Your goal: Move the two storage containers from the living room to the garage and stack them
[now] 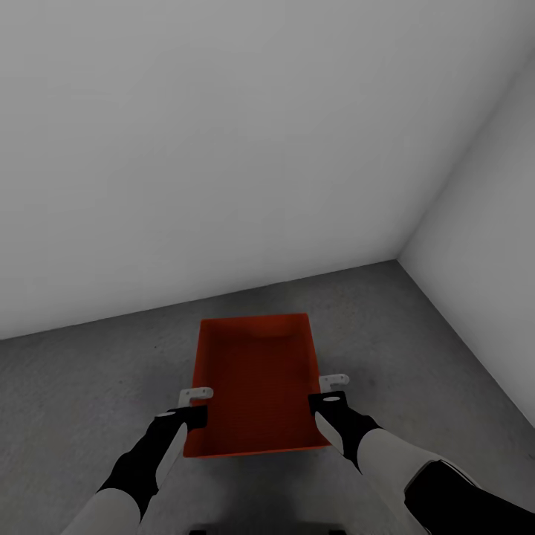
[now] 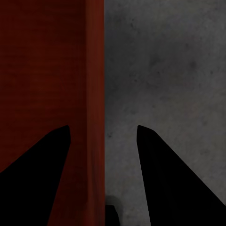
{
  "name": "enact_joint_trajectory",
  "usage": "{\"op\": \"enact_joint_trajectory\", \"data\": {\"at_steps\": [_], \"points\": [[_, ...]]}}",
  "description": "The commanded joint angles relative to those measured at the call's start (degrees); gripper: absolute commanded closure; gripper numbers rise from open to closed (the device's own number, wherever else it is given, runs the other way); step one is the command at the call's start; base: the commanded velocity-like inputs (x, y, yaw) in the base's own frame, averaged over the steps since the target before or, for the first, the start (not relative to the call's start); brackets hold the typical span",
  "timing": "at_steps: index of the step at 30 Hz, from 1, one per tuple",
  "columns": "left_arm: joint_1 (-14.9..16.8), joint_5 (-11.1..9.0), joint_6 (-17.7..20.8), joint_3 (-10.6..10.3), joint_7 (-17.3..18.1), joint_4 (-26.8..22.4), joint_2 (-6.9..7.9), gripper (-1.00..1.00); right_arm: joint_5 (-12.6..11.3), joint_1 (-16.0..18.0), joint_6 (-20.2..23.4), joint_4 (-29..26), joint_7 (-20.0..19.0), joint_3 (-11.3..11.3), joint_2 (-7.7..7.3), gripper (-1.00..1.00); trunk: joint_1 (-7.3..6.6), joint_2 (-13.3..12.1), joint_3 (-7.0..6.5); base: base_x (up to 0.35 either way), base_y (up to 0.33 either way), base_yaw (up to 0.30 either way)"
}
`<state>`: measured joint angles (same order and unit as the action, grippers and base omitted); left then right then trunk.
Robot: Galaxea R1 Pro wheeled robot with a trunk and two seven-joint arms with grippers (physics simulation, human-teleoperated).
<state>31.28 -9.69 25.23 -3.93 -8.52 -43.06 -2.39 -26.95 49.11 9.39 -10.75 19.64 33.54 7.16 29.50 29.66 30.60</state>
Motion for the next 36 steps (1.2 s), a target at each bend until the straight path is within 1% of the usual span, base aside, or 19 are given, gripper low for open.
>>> {"op": "enact_joint_trajectory", "data": {"at_steps": [1,9,10,12,14,16,19,22,27,36], "points": [[0.01,3.18,-1.85,-0.27,-1.06,-0.18,0.57,1.00,-2.54,0.02,0.28,0.02,-0.74,1.35,-0.01,1.00,0.02,0.08,0.08,0.000,0.000,0.000],[0.01,3.18,-1.85,-0.31,-1.06,-0.18,0.55,1.00,-2.56,0.02,0.28,0.02,-0.74,1.36,0.00,1.00,0.02,0.08,0.08,0.000,0.000,0.000],[-0.16,-0.77,0.35,-0.38,-0.36,-0.36,0.12,1.00,-0.30,0.02,0.70,0.20,0.21,0.31,0.22,1.00,0.02,0.08,0.07,0.000,0.000,0.000],[-0.16,-0.71,0.34,-0.21,-0.37,-0.39,0.12,1.00,1.48,0.02,1.09,0.20,0.22,-0.91,0.22,1.00,0.02,0.08,0.07,0.000,0.000,0.000],[-0.16,-0.75,0.32,-0.13,-0.39,-0.40,0.12,1.00,2.27,0.02,1.15,0.20,0.22,-1.69,0.24,1.00,0.02,0.08,0.07,0.000,0.000,0.000],[-0.22,-0.77,0.34,-0.17,-0.42,-0.48,0.50,1.00,2.97,0.02,1.11,0.18,0.16,-2.28,0.14,1.00,0.02,0.08,0.07,0.000,0.000,0.000],[-0.24,-1.21,0.34,-0.52,-0.43,-0.52,0.91,1.00,6.09,0.02,1.08,0.13,-0.06,-5.14,0.61,1.00,0.02,0.08,0.07,0.000,0.000,0.000],[-0.25,-1.26,0.35,-0.52,-0.44,-0.51,1.00,1.00,7.88,0.02,1.07,0.12,-0.07,-6.95,0.82,1.00,0.02,0.08,0.07,0.000,0.000,0.000],[-0.25,-1.59,0.35,-0.38,-0.38,-0.53,1.06,1.00,8.89,0.02,1.07,0.11,0.04,-7.96,1.05,1.00,0.02,0.08,0.07,0.000,0.000,0.000],[-0.25,-1.60,0.35,-0.28,-0.27,-0.64,1.07,1.00,8.97,0.02,1.07,0.11,0.13,-8.06,1.15,1.00,0.02,0.08,0.07,0.000,0.000,0.000]]}}
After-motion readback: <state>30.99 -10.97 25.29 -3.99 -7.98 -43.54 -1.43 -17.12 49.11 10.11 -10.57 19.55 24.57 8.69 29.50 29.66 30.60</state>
